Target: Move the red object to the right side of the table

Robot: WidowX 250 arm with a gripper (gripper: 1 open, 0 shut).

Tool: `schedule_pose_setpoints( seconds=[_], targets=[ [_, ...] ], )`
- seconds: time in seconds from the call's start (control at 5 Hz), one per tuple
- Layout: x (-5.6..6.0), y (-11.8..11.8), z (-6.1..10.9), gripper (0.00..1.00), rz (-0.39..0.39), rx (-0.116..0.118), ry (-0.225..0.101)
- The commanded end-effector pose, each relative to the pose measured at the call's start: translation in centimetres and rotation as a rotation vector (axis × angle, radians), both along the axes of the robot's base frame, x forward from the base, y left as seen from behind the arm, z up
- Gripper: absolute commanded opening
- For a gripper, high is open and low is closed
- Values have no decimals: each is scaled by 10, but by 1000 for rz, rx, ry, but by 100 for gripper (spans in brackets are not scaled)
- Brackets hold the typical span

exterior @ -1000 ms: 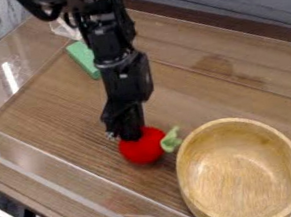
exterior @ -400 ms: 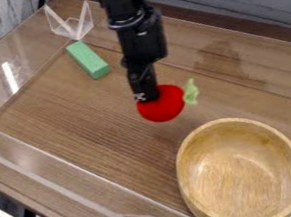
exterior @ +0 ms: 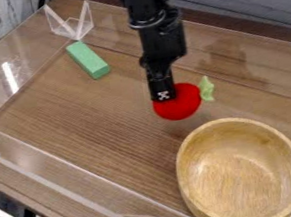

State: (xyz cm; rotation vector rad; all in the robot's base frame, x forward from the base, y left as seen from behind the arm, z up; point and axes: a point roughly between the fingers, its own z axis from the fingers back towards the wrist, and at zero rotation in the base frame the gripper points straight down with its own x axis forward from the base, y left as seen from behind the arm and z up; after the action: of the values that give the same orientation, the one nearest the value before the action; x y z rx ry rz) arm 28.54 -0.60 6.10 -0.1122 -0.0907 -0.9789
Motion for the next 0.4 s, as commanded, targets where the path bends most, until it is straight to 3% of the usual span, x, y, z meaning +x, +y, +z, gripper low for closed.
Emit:
schedule_pose_setpoints(
  seconds=[0.0, 0.2],
  targets=[
    [17, -5, 13, 0, 32, 11, -54],
    [23, -9, 14, 0, 60, 14, -58]
  ],
)
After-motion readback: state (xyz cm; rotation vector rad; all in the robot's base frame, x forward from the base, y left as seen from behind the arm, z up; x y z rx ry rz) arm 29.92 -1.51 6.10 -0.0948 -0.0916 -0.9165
